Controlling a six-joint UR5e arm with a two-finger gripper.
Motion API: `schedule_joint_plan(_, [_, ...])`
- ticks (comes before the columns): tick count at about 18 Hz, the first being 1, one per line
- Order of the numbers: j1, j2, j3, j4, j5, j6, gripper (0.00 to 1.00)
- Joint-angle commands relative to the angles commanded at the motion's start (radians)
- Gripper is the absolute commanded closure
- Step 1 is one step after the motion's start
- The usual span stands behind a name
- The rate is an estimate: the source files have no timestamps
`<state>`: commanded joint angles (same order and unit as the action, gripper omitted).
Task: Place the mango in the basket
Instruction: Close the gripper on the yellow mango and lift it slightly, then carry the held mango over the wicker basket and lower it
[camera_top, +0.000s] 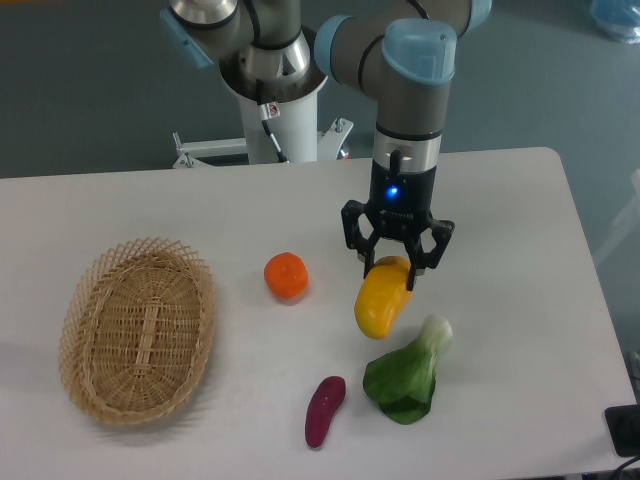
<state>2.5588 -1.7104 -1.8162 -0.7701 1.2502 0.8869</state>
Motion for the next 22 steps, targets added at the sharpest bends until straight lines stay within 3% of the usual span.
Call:
schedule_joint_plan(8, [-0.175,-0.002,-0.011,0.009,0.017,-0.287,0.45])
schedule_joint_plan(11, [-0.293,-0.018,-0.014,0.005,0.115,-0.327,0.45])
schedule_joint_plan(16, [-0.452,-0.074,-0.014,0.006,0.222,-0.420,0.45])
schedule_joint_plan(22, [-0.572,-0.147,-0.014,0.009,0.272,-0.467,0.45])
